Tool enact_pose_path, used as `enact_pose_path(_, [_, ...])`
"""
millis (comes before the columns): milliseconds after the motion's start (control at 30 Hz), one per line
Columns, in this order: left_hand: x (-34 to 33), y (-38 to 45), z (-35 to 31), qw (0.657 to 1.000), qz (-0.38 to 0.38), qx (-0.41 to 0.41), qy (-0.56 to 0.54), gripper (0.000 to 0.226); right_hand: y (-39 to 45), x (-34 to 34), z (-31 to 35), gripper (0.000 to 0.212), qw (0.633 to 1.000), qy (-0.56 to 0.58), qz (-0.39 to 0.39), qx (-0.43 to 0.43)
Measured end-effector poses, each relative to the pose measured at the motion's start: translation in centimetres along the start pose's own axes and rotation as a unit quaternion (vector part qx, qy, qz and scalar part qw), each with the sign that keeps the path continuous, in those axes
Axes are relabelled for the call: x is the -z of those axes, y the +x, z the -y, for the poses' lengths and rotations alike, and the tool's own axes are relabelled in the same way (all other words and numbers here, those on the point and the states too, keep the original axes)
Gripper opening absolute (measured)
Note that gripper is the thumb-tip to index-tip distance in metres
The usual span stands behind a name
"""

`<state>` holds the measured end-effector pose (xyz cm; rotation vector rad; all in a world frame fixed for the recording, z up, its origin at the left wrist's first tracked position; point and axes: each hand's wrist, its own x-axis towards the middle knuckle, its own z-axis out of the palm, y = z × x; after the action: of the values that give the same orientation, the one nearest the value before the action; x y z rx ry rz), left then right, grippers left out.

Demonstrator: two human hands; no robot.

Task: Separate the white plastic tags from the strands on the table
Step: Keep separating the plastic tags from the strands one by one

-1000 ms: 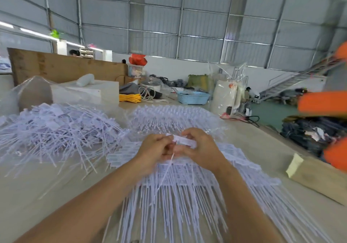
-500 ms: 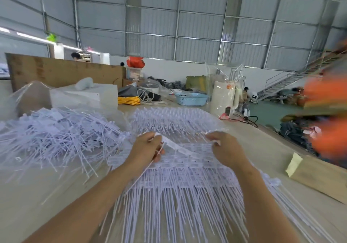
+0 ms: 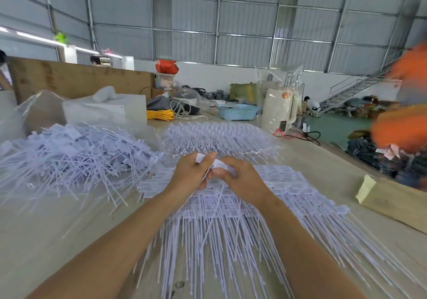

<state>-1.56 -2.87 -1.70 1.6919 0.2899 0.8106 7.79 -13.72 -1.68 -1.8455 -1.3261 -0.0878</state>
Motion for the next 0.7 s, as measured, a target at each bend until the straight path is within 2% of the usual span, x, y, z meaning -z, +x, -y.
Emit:
enact_pose_path(100, [-0.3, 0.0, -0.2, 0.997, -0.017, -0.017, 0.068, 0.036, 0.0, 0.3, 0.1, 0.027, 1.0, 0.023, 0.002, -0.008])
enact_pose_path(200, [-0.2, 0.0, -0.1, 0.991, -0.03, -0.029, 0.127, 0.033, 0.2, 0.2, 0.0, 0.022, 0.999, -0.035, 0.004, 0.001])
enact_pose_path(267, [-0.1, 0.2, -0.1, 0.992, -0.018, -0.007, 0.124, 0.035, 0.3, 0.2, 0.0, 0.02, 0.998, -0.069, 0.006, 0.007])
enact_pose_path(367, [0.4, 0.4, -0.5, 0.996, 0.04, 0.062, 0.055, 0.037, 0.2, 0.4, 0.2, 0.021, 0.995, -0.098, 0.007, 0.022])
enact_pose_path(467, [1.3, 0.2, -1.1, 0.986, 0.119, 0.106, 0.046, 0.032, 0.0, 1.0, -0.2, 0.025, 0.983, -0.176, 0.026, 0.048])
enact_pose_path(533, [2.0, 0.2, -1.5, 0.98, 0.15, 0.127, 0.028, 0.032, -0.2, 2.0, -1.0, 0.027, 0.975, -0.218, 0.029, 0.03])
enact_pose_path(600, [2.3, 0.6, -1.6, 0.98, 0.133, 0.141, -0.054, 0.031, -0.4, 3.3, -1.6, 0.027, 0.989, -0.15, -0.007, -0.01])
enact_pose_path(700, [2.0, 0.9, -1.2, 0.972, 0.061, 0.157, -0.163, 0.026, -0.2, 4.3, -0.8, 0.033, 0.995, 0.03, -0.092, -0.026])
